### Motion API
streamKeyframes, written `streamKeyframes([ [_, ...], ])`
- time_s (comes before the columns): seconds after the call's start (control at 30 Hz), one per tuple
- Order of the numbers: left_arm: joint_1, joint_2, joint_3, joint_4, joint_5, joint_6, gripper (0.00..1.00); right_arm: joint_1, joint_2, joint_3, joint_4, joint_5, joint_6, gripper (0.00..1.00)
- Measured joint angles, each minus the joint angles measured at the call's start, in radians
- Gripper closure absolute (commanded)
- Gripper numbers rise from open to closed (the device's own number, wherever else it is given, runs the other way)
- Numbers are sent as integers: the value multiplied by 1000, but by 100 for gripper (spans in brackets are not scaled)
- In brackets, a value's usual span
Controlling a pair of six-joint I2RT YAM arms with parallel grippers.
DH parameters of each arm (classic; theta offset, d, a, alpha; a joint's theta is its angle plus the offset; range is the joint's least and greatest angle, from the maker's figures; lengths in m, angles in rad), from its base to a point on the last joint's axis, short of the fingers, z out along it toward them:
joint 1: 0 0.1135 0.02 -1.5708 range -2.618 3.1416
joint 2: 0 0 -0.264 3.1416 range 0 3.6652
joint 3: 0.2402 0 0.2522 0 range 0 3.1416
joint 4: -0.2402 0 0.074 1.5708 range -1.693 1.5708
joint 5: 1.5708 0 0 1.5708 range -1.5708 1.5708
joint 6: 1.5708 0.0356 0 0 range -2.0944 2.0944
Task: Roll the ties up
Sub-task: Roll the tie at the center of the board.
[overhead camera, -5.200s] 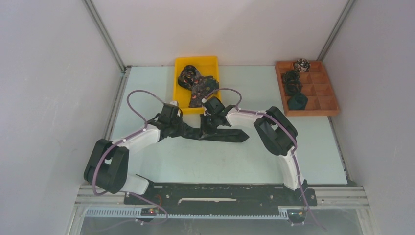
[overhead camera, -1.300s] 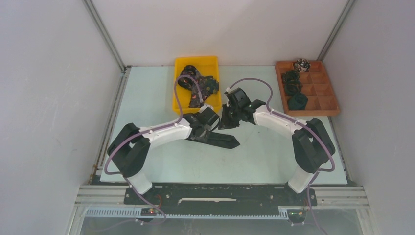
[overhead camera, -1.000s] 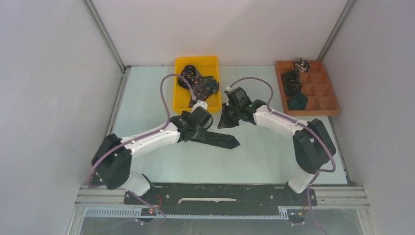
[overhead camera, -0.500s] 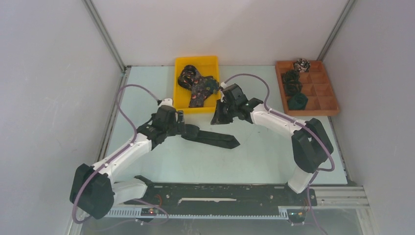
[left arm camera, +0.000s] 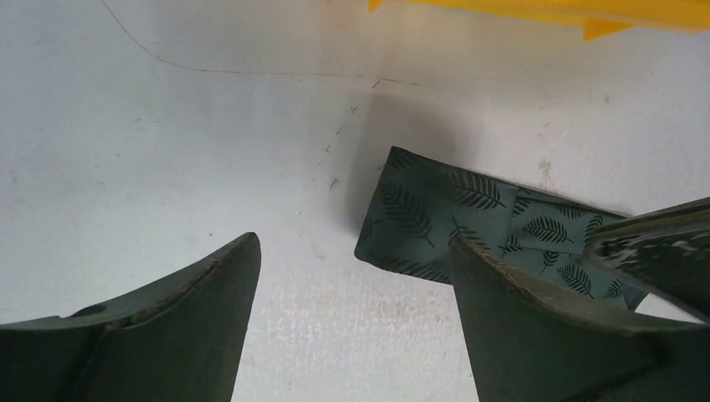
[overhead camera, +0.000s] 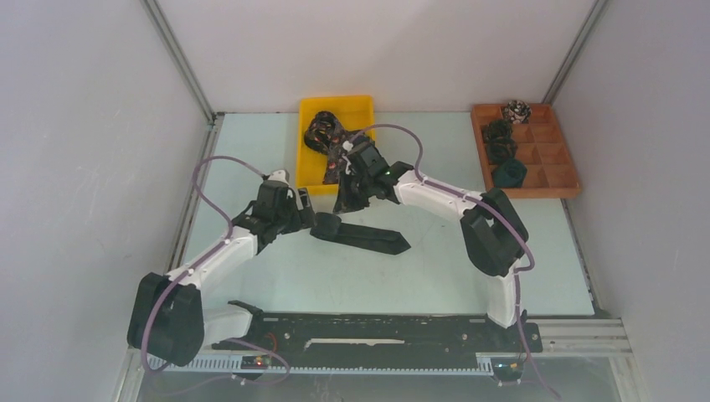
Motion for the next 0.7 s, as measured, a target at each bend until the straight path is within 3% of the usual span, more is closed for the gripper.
streamKeyframes([
  [0.7, 4, 106, 0, 47, 84, -2, 14, 50, 113, 32, 7, -40, 0, 98],
])
